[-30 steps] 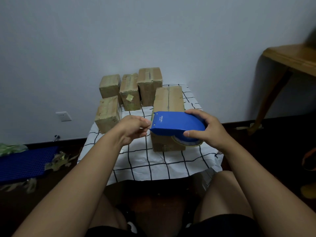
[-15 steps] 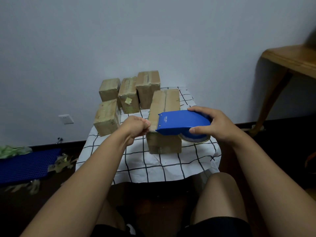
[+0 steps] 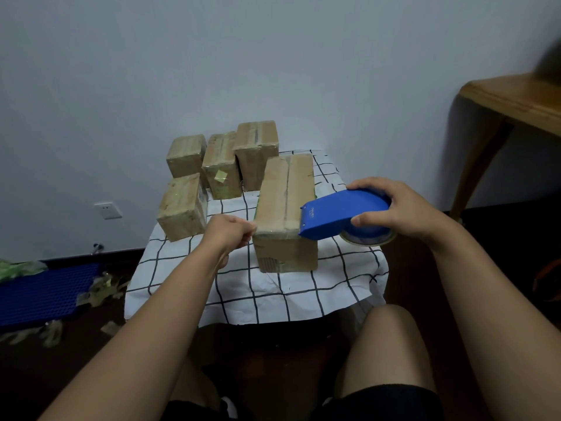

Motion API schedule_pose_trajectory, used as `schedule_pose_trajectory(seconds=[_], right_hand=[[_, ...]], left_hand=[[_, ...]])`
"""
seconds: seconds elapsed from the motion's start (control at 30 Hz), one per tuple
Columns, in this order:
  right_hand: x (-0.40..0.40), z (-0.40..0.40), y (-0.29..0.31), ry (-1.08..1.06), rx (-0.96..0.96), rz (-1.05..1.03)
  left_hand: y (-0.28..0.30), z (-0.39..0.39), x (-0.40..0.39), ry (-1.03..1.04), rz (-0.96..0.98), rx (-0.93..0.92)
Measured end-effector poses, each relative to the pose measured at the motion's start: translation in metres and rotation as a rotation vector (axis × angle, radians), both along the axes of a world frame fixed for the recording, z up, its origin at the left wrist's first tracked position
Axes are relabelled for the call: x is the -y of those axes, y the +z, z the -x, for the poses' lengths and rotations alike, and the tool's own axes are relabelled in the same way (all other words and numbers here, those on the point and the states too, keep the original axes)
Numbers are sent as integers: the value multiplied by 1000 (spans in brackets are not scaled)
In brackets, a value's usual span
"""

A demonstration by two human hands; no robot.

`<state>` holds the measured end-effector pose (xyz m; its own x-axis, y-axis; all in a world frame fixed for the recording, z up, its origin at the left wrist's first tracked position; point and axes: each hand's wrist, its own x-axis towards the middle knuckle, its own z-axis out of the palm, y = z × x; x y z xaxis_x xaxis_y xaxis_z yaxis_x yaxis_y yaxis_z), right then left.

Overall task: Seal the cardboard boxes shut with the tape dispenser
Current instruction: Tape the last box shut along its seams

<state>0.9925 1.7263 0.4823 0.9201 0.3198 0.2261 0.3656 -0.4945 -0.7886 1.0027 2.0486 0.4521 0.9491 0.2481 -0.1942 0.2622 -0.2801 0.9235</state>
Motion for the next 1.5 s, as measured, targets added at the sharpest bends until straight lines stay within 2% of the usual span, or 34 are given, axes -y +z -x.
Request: schedule_pose_trajectory(seconds=[0.2, 0.7, 1.0, 1.5], right_hand=[[-3, -2, 0, -20, 17, 33], [-13, -3, 6, -52, 32, 69], [-10, -3, 15, -47, 53, 67], [-11, -8, 6, -41, 27, 111]], left_hand=[[0, -3, 4, 12, 1, -12], [2, -9, 6, 10, -299, 79], [5, -11, 3, 44, -122, 104], [-5, -10, 5, 17, -164, -14]])
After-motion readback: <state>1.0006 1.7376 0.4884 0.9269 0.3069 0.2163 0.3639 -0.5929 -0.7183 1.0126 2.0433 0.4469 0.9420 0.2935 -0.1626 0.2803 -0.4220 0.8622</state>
